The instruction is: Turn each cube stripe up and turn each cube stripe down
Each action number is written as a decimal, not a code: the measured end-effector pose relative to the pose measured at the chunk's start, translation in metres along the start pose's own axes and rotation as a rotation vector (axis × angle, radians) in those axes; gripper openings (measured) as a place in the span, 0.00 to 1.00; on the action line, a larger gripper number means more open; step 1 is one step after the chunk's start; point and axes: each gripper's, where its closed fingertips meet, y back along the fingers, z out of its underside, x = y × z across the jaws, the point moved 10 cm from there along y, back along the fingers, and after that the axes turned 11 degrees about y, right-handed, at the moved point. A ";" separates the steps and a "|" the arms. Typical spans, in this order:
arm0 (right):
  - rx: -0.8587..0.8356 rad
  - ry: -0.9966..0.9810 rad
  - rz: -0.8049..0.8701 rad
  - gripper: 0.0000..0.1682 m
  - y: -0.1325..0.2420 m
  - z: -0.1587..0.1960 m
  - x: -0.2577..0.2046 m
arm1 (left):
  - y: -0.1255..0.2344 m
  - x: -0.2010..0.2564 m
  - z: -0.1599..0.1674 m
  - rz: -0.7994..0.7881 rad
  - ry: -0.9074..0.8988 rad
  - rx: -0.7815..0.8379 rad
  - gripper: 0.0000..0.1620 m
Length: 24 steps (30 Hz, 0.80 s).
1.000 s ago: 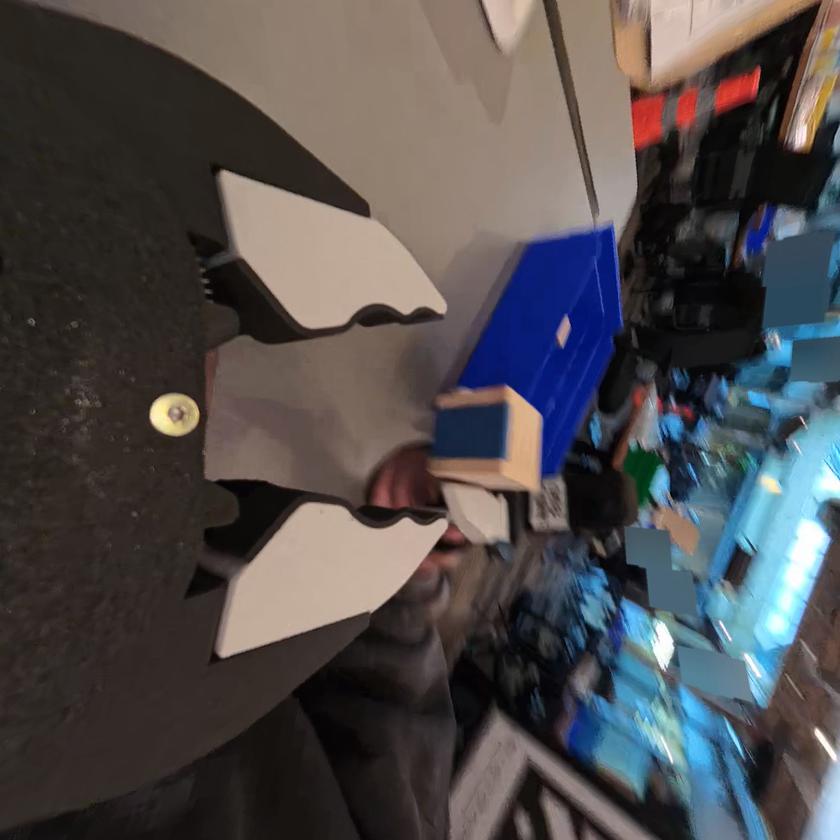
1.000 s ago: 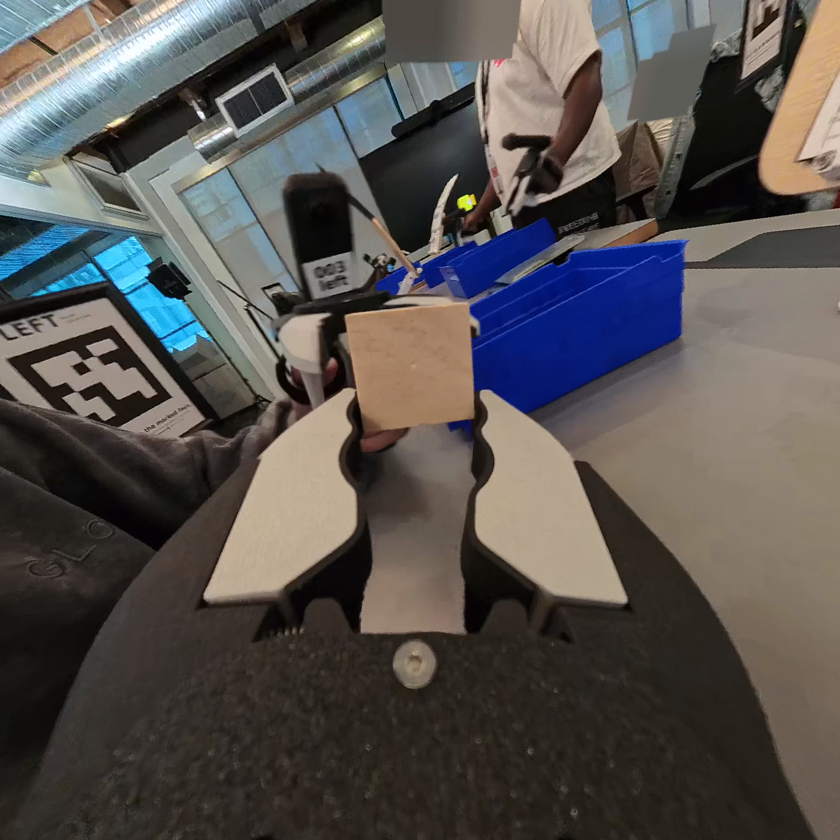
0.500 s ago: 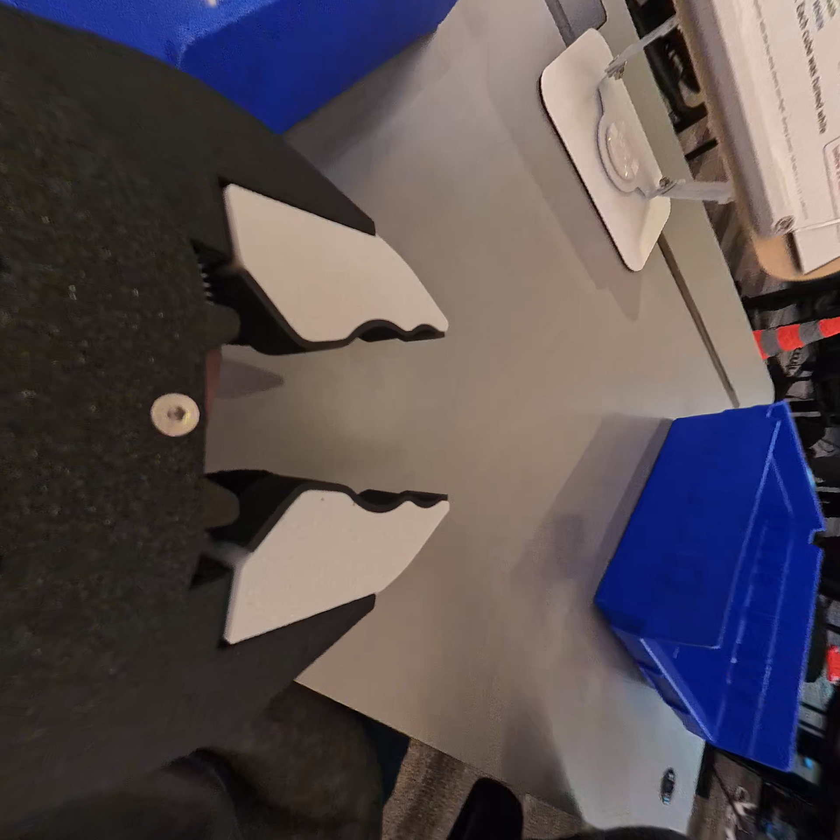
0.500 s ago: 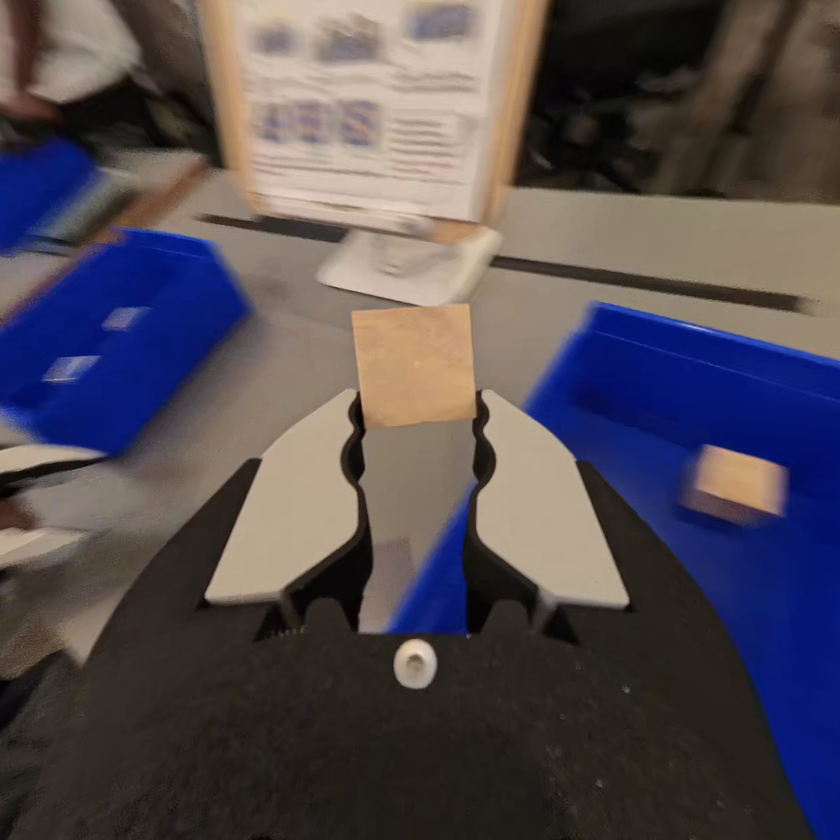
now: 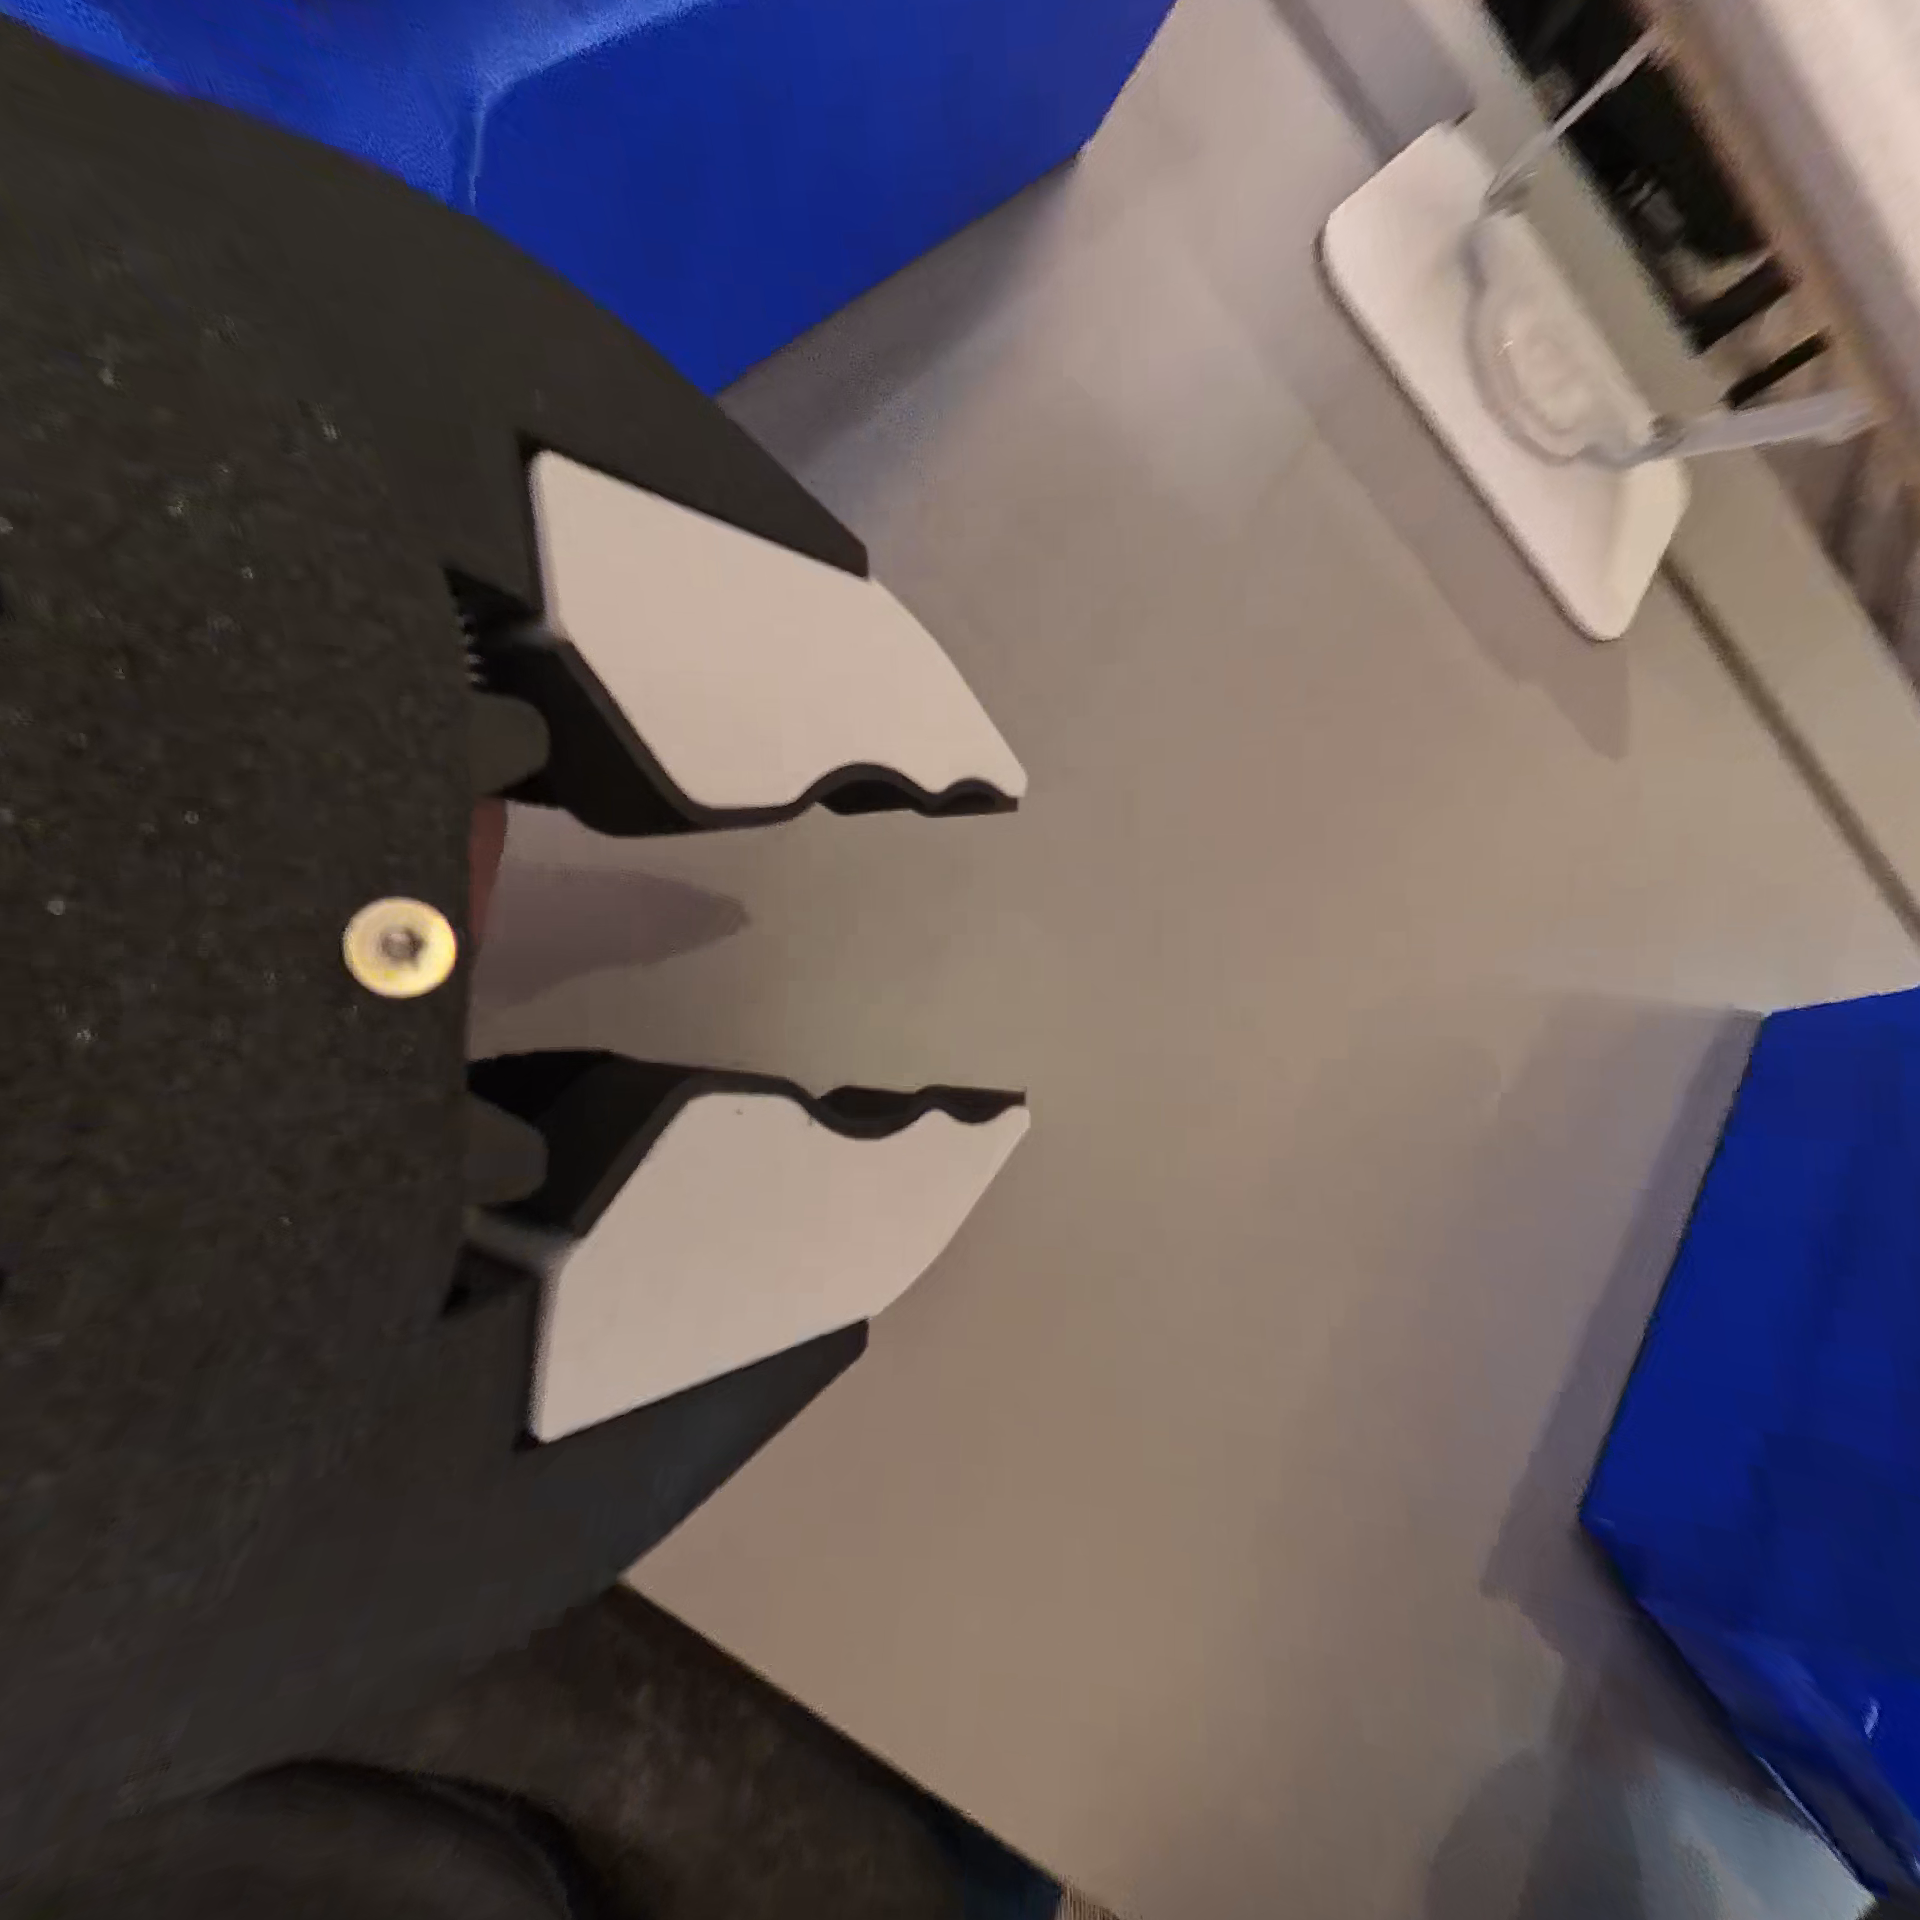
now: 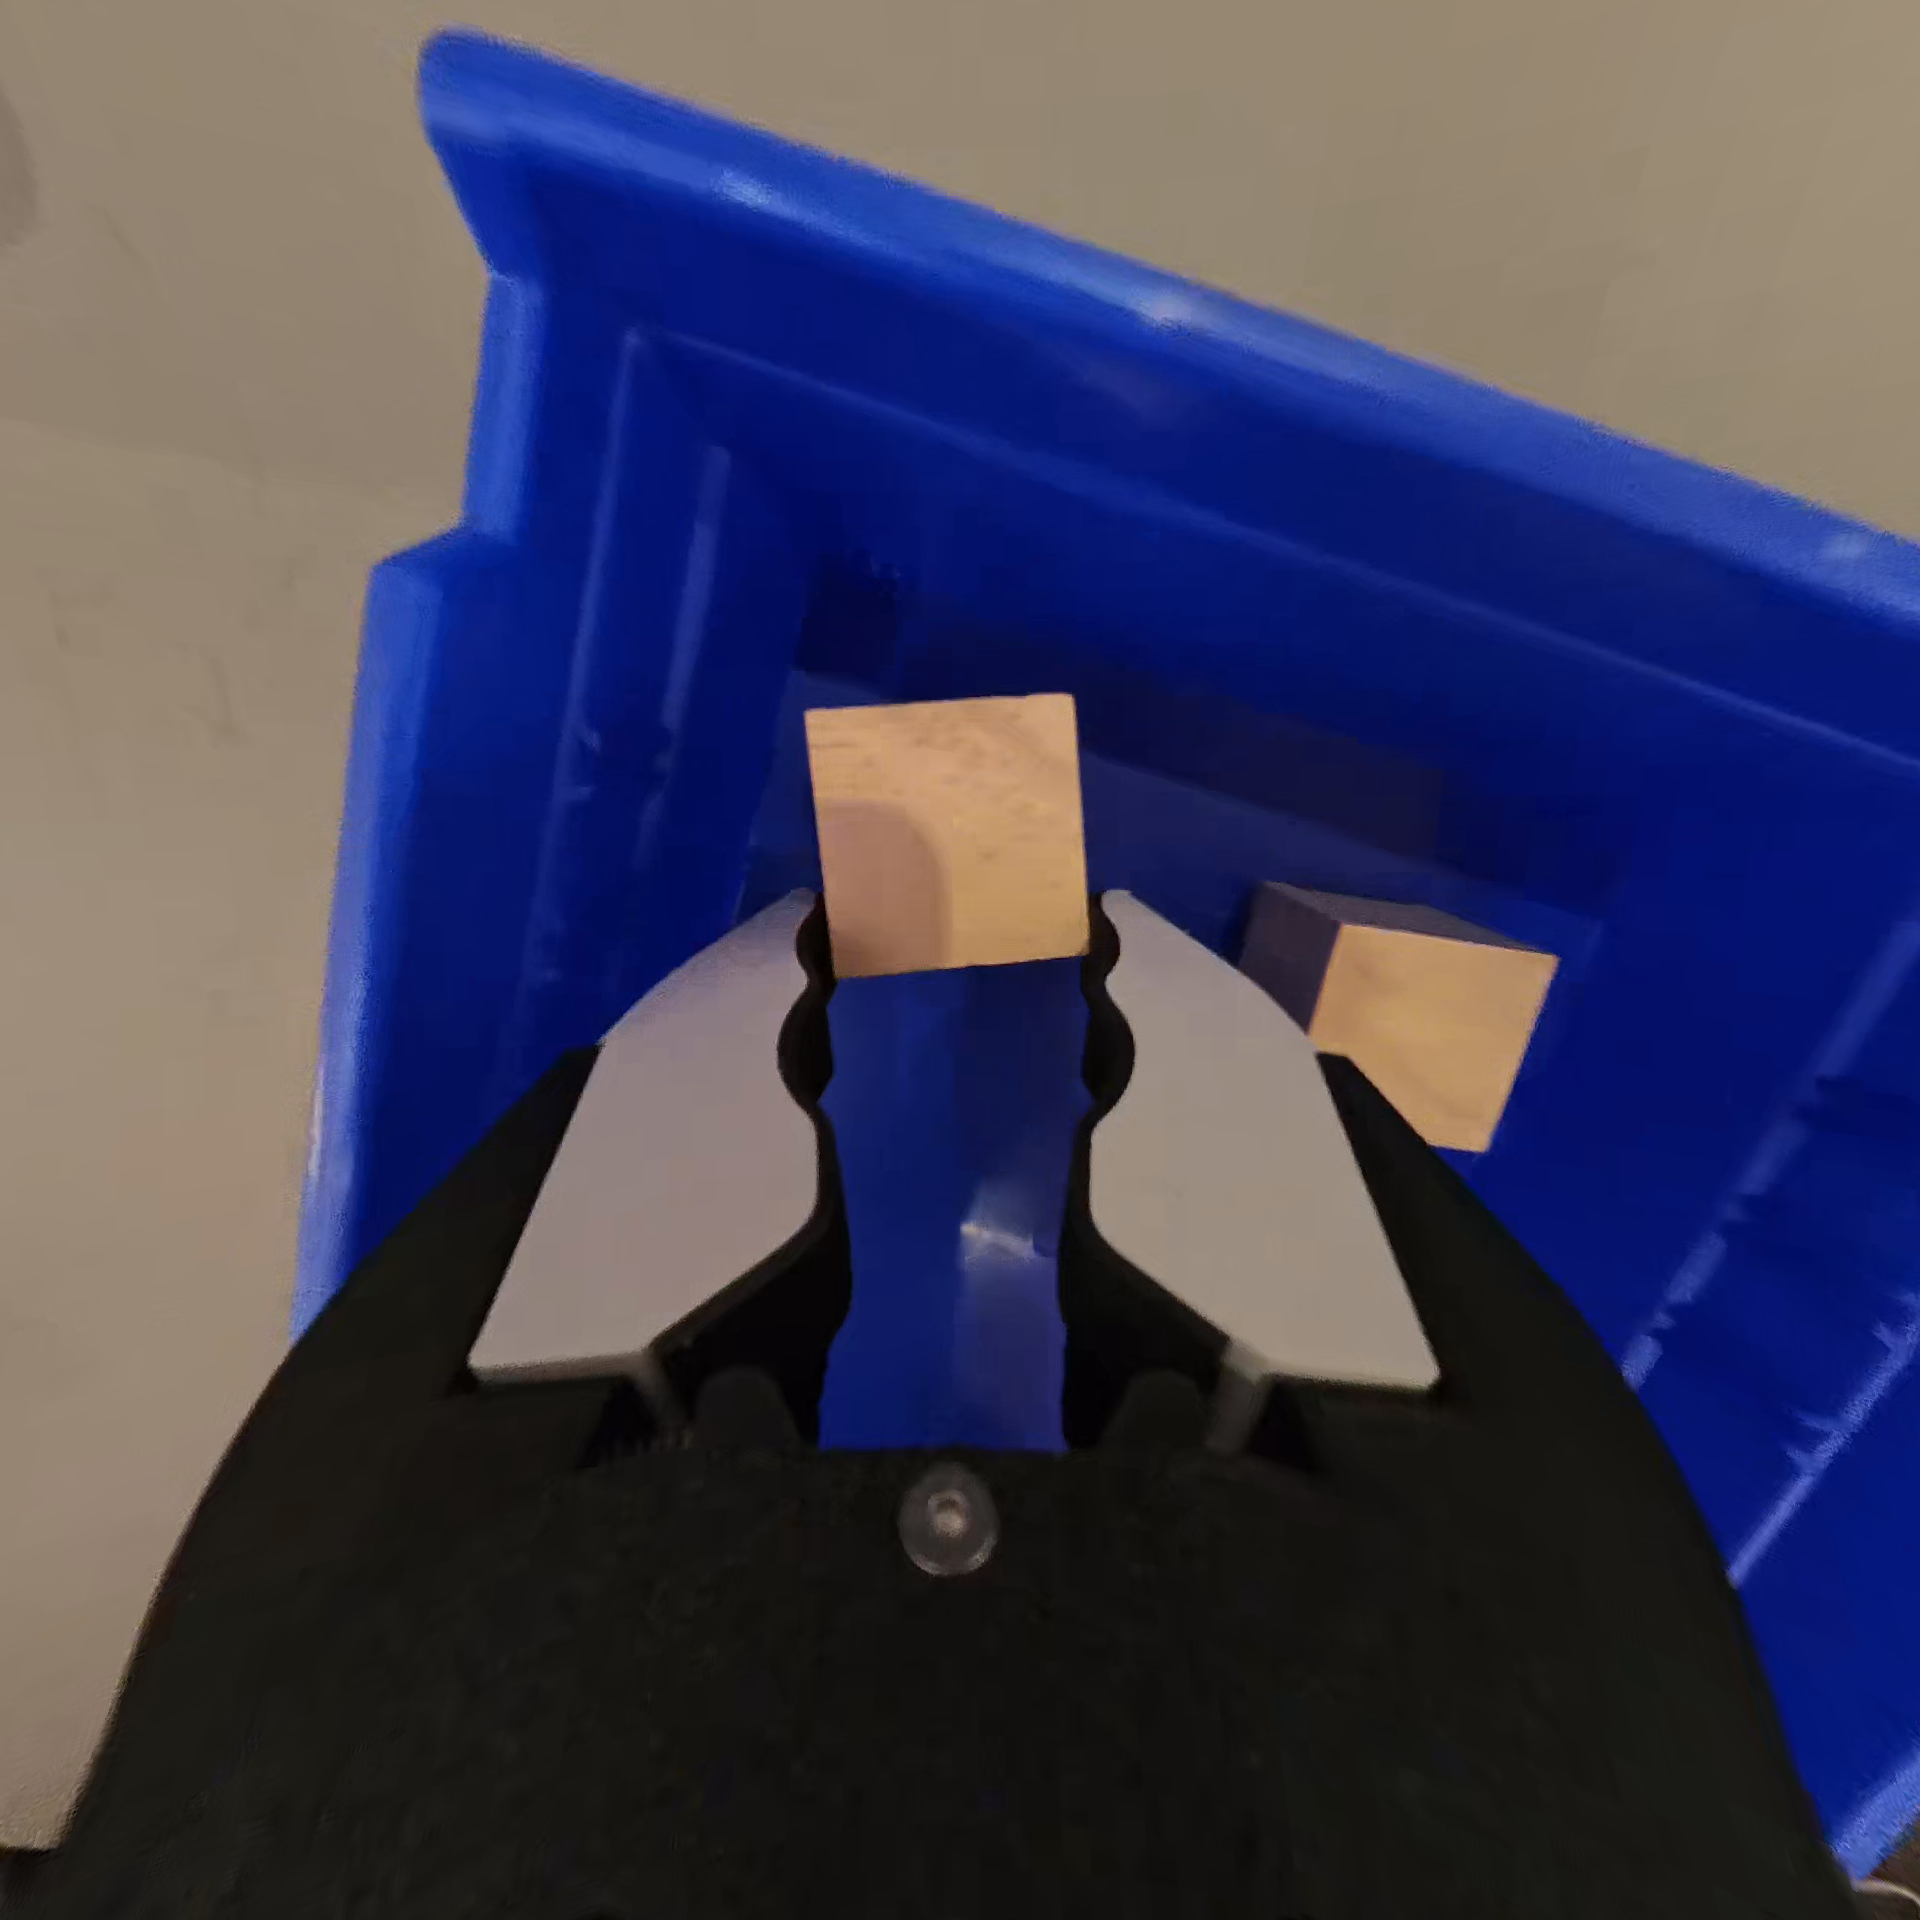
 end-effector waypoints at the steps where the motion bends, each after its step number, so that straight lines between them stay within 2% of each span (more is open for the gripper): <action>1: -0.016 0.004 -0.001 0.27 -0.004 0.000 -0.002 | -0.001 -0.001 0.000 0.035 0.034 -0.010 0.31; 4: -0.025 0.001 0.005 0.27 -0.014 0.004 -0.002 | -0.002 -0.006 0.001 0.097 0.105 -0.027 0.34; 7: 0.035 -0.025 -0.032 0.28 -0.018 0.009 0.000 | -0.002 -0.011 0.001 0.099 0.120 -0.039 0.35; 9: 0.069 -0.021 -0.064 0.37 -0.012 0.016 0.000 | -0.001 -0.012 0.001 0.091 0.115 -0.033 0.35; 10: 0.105 -0.019 -0.081 0.38 -0.003 0.021 0.001 | -0.001 -0.012 0.000 0.086 0.110 -0.032 0.35; 12: 0.249 -0.023 -0.088 0.37 0.027 0.034 0.003 | 0.000 -0.011 0.001 0.077 0.097 -0.036 0.34; 15: 0.656 -0.039 -0.156 0.34 0.074 0.065 -0.005 | 0.000 -0.010 0.001 0.056 0.063 -0.048 0.34; 17: 1.040 -0.051 -0.386 0.29 0.096 0.094 -0.035 | 0.001 -0.010 0.000 0.045 0.046 -0.051 0.34; 18: 1.176 -0.035 -0.486 0.26 0.101 0.112 -0.057 | 0.001 -0.010 0.000 0.050 0.049 -0.053 0.34; 19: 1.236 -0.018 -0.534 0.27 0.103 0.129 -0.082 | 0.002 -0.010 -0.001 0.060 0.060 -0.055 0.34; 21: 1.201 0.122 -0.621 0.27 0.098 0.158 -0.141 | 0.004 -0.011 -0.002 0.093 0.088 -0.054 0.34; 24: 1.097 0.327 -0.656 0.25 0.088 0.189 -0.213 | 0.007 -0.010 -0.005 0.156 0.109 -0.071 0.35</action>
